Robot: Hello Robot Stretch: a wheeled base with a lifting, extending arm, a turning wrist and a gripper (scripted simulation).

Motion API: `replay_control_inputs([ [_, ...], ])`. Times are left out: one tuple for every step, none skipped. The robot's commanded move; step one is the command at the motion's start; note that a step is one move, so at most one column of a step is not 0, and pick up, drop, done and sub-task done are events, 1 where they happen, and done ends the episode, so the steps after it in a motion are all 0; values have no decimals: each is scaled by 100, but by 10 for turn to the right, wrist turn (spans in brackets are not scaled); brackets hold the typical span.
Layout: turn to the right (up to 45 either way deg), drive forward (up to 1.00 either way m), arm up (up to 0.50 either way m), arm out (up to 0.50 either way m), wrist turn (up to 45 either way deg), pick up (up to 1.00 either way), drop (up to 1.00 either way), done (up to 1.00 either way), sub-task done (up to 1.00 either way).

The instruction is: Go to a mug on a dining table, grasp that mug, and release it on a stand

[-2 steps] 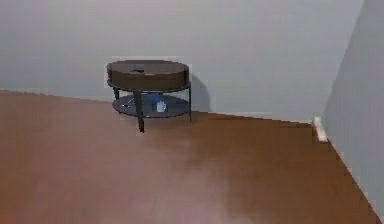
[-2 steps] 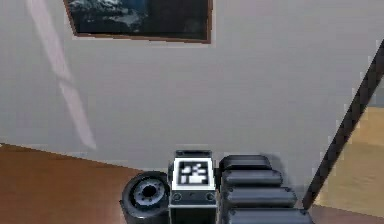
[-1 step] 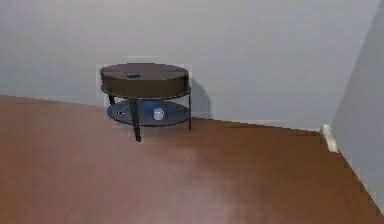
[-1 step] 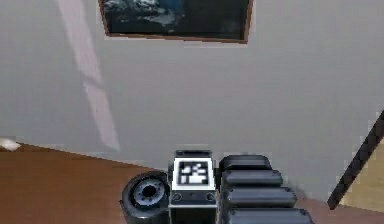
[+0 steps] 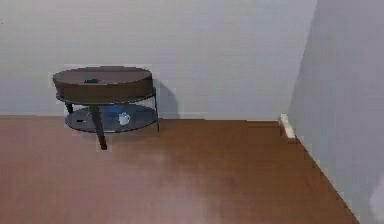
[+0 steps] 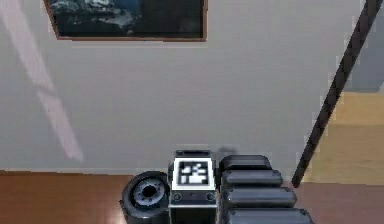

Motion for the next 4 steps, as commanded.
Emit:
replay_control_inputs([
  [0, 100, 0, 0, 0, 0, 0, 0, 0],
  [30, 0, 0, 0, 0, 0, 0, 0, 0],
  [0, 70, 0, 0, 0, 0, 0, 0, 0],
  [450, 0, 0, 0, 0, 0, 0, 0, 0],
])
